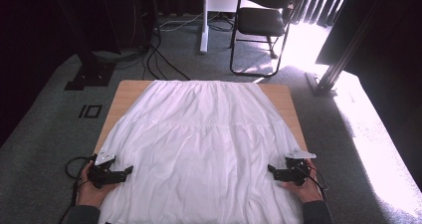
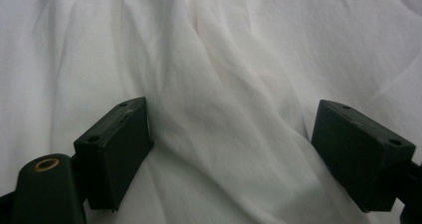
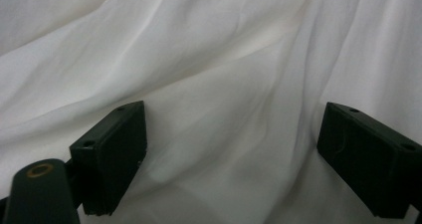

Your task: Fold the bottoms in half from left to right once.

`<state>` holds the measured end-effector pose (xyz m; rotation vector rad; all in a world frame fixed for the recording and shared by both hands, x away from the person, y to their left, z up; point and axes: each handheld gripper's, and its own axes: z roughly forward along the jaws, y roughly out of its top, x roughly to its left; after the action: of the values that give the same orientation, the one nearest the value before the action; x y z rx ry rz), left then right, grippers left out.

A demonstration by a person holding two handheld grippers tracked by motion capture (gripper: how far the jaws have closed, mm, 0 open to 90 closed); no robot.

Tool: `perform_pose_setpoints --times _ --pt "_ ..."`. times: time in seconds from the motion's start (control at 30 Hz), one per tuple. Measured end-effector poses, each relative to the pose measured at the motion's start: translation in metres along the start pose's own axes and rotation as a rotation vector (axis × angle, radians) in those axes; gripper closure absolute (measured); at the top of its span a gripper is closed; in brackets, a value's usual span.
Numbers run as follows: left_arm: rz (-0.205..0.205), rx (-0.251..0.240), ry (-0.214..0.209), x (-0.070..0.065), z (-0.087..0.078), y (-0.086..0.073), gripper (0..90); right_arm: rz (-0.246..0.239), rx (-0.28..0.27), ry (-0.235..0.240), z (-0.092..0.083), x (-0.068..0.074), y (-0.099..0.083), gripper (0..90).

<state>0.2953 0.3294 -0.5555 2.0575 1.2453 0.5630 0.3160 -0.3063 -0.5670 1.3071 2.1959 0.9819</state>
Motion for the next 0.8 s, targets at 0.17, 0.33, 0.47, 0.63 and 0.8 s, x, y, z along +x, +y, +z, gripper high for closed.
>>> perform_pose_setpoints --times 0.17,0.33,0.47,0.63,0.8 --pt "-0.002 0.003 0.011 -0.001 0.0 0.0 16.7 -0.001 0.0 0.001 0.0 0.0 0.0 11.7" --pt "-0.028 -0.009 0.024 0.0 -0.003 0.0 25.4 -0.002 0.0 0.001 0.0 0.0 0.0 11.7" --pt "-0.095 -0.051 0.004 0.01 -0.019 0.002 37.9 -0.002 0.0 0.001 0.0 0.0 0.0 11.7" --pt "-0.1 -0.119 0.083 0.019 -0.053 -0.002 42.0 -0.001 0.0 0.001 0.0 0.0 0.0 11.8" --pt "-0.098 -0.09 0.19 0.03 -0.082 -0.014 45.3 -0.001 0.0 0.0 0.0 0.0 0.0 11.9"
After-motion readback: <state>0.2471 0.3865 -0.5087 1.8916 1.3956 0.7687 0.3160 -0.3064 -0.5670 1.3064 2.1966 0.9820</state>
